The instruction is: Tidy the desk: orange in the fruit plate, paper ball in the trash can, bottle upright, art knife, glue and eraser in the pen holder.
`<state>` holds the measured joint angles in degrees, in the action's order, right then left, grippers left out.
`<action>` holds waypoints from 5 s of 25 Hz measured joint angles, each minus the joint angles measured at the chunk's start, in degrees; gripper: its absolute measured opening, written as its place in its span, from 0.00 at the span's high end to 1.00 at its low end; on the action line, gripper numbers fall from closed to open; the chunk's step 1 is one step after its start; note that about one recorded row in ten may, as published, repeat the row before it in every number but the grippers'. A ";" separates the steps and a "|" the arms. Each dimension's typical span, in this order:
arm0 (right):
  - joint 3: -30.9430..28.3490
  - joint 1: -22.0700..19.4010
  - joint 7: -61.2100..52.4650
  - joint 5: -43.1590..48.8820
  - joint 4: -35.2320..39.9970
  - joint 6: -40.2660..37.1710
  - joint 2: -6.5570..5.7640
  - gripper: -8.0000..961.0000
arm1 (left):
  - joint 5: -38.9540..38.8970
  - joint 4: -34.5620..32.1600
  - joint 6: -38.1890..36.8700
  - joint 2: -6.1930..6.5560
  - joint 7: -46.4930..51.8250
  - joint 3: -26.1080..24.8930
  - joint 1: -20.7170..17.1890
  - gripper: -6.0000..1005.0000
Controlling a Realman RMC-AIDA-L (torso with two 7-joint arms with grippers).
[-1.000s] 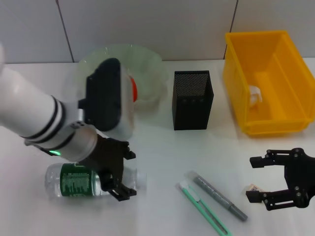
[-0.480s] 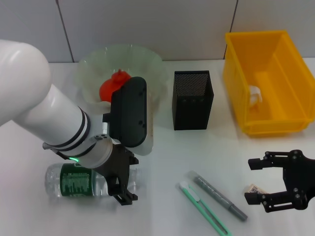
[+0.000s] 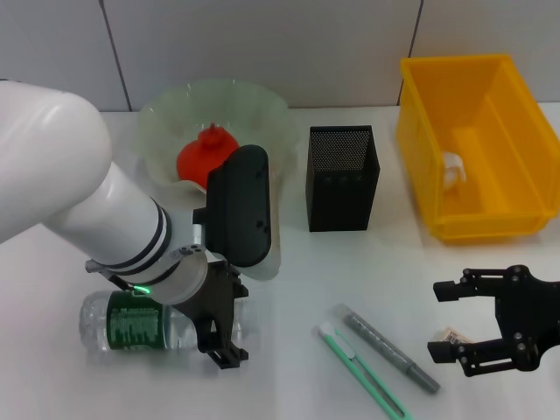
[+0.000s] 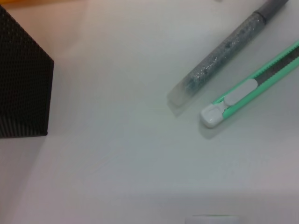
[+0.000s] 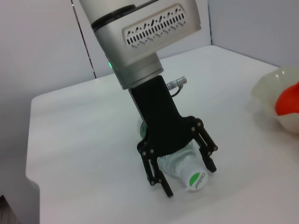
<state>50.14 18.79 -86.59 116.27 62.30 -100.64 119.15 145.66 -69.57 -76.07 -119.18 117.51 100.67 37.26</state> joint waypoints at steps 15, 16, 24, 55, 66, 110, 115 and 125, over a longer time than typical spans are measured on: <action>-0.32 0.34 -0.28 -0.05 -0.72 -0.05 0.03 0.15 | -0.18 -0.98 1.04 0.01 0.02 -0.33 -1.07 0.47; -0.32 0.31 -0.30 -0.06 -0.74 -0.03 0.03 0.15 | -0.22 -1.35 1.28 0.02 0.03 -0.44 -1.42 0.51; -2.13 0.65 -0.30 -1.23 -1.17 -0.47 0.14 0.15 | -0.65 -10.66 2.43 0.37 0.02 -4.37 -9.14 0.55; -1.80 3.28 0.13 -6.06 -4.78 -0.24 -0.01 0.15 | -55.70 2.03 6.74 0.65 -27.94 -36.88 -27.14 0.55; -1.71 3.45 0.30 -6.08 -5.77 -0.01 0.01 0.15 | -61.09 16.70 9.17 0.59 -40.52 -42.56 -21.85 0.55; -1.67 4.79 -5.88 -5.93 -3.23 0.14 0.11 0.15 | -69.97 25.79 -15.79 3.12 -50.30 -57.90 -26.34 0.15; -0.70 5.67 -18.78 -3.45 4.92 2.51 0.03 0.15 | -69.02 26.23 -24.71 5.20 -50.57 -59.69 -29.94 0.15; 8.86 14.65 -48.40 22.34 23.69 -1.76 -0.25 0.15 | -58.26 29.30 -34.48 5.72 -54.40 -59.95 -31.64 0.15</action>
<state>59.00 33.44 -134.99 138.62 85.98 -102.40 118.90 87.40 -40.28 -110.54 -113.46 63.11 40.72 5.63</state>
